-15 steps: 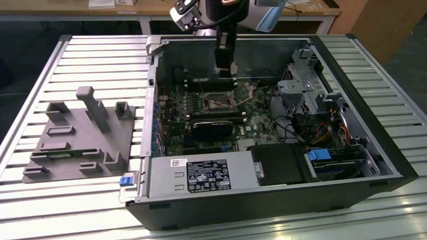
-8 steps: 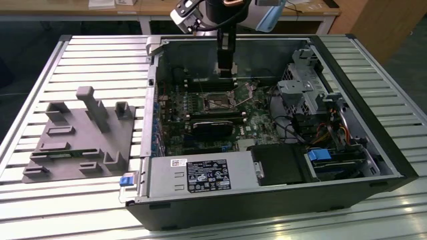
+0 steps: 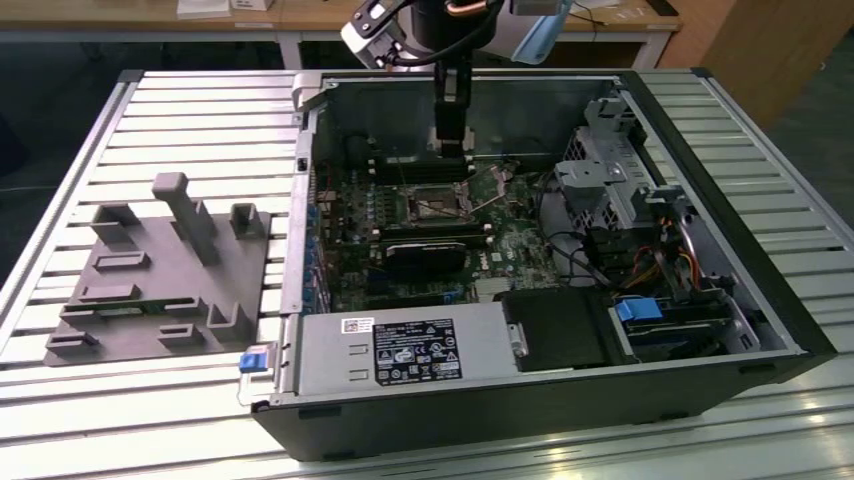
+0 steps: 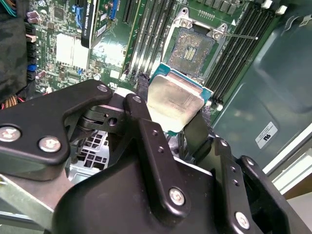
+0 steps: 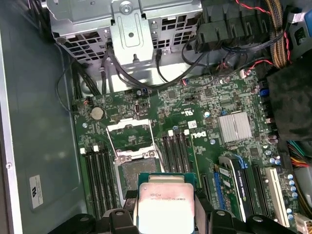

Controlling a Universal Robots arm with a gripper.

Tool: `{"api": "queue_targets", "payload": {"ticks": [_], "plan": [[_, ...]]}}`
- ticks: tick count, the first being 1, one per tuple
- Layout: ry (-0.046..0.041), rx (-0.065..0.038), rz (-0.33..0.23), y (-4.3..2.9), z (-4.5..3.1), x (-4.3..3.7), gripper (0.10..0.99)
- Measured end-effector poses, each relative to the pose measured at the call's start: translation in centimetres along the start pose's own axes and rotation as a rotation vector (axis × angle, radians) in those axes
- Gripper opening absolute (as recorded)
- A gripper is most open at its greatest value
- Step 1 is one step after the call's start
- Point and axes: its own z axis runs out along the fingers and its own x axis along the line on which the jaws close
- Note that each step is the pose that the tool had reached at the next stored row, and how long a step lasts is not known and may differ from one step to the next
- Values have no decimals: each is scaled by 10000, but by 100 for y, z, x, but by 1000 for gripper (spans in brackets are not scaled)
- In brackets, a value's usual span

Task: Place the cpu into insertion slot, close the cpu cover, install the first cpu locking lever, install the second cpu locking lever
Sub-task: 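Place the cpu into insertion slot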

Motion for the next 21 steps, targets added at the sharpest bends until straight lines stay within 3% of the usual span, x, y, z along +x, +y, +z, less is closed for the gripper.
{"api": "queue_targets", "payload": {"ticks": [21], "plan": [[17, 4, -172, -5, 51, -1, 541]]}}
